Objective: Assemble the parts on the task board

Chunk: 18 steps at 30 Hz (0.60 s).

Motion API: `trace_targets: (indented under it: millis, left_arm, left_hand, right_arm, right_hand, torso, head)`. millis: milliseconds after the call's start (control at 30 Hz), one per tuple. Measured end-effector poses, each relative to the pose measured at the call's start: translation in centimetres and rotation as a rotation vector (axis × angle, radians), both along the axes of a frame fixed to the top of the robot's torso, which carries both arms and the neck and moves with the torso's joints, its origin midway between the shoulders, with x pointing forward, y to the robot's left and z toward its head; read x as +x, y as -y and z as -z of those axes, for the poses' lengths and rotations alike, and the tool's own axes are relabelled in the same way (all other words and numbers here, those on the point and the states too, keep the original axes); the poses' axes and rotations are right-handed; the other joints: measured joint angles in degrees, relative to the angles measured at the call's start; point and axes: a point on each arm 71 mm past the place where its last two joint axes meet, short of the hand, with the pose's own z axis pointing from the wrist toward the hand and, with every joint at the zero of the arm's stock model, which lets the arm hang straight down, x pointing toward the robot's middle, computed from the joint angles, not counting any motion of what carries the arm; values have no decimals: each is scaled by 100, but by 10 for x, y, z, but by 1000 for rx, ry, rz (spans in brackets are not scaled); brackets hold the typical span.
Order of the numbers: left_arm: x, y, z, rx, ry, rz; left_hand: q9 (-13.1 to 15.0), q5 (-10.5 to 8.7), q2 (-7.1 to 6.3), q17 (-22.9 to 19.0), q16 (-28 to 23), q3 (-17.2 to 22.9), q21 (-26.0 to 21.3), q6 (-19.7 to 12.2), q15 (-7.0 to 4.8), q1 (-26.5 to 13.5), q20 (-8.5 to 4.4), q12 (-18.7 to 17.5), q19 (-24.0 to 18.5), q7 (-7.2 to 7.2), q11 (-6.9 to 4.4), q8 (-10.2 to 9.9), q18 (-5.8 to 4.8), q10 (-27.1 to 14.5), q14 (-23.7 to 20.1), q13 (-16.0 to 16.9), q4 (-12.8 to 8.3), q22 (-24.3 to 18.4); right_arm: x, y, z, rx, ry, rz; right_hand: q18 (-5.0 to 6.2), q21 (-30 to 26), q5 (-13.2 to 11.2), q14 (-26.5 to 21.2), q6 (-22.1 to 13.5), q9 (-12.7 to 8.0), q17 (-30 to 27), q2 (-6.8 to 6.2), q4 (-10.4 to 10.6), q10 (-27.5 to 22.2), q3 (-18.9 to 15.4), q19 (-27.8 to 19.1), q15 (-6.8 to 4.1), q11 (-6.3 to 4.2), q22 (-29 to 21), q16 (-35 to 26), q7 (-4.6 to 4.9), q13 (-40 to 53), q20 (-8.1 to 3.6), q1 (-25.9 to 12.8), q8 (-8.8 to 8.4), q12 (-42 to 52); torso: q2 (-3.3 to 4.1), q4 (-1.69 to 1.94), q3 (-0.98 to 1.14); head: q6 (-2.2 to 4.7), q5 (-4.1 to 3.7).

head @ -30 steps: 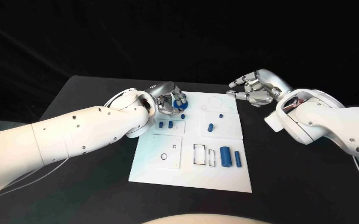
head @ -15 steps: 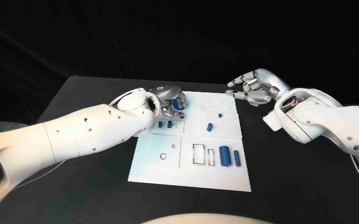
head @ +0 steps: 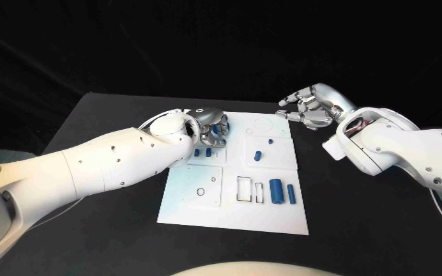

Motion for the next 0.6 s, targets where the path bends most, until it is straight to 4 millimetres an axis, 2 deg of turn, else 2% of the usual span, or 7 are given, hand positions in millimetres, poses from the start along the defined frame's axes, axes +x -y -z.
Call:
trace_targets:
  millis: [100, 167, 467, 600]
  left_arm:
    - [0, 1, 2, 6, -4, 1]
    - [0, 1, 3, 9, -5, 2]
    - [0, 4, 5, 16, -12, 7]
    - [0, 5, 7, 18, -18, 8]
  left_hand:
    - [-14, 0, 0, 10, 26, 0, 34, 40, 0, 0, -3, -9, 2, 1, 5, 0, 0, 18, 0, -11, 0, 0]
    - [-20, 0, 0, 20, 26, 0, 44, 40, -18, 0, -18, -9, 22, 1, -5, 0, -72, 46, 18, -21, 0, 0]
    - [-62, 0, 23, 54, 97, 35, 167, 82, -19, 23, -21, -44, 103, 4, -20, -23, -72, 143, 60, -60, -3, -1]
    - [-91, 0, 91, 67, 128, 106, 211, 141, -42, 91, -41, -86, 123, 22, -57, -24, -71, 221, 83, -89, -42, -2]
  right_arm:
    - [0, 0, 0, 0, 0, 0]
    - [0, 0, 0, 0, 0, -1]
    - [0, -1, 0, 1, 0, -3]
    - [0, -2, 0, 1, 0, -4]
  right_hand:
    - [0, 0, 0, 0, 0, 0, 0, 0, 0, 0, 0, 0, 0, 0, 0, 0, 0, 0, 0, 0, 0, 0]
    - [0, 0, 0, 0, 0, 0, 0, 0, 0, 0, 0, 0, 0, 0, 0, 0, 0, 0, 0, 0, 0, 0]
    - [-1, 0, 0, 0, 0, 0, 1, 0, 0, 0, 0, 0, 0, 0, 0, 0, 0, 0, 0, 0, 0, 0]
    - [0, 0, 0, 0, 0, 0, 1, 0, 0, 1, 0, 0, 0, 0, 1, 0, 0, 0, 0, 0, 0, 0]
  torso:
    - [-1, 3, 0]
    - [-2, 3, 0]
    - [-2, 4, 0]
    - [-2, 5, 0]
  head:
    - [-4, -3]
    - [-5, -4]
    - [-23, -10]
    - [-27, -12]
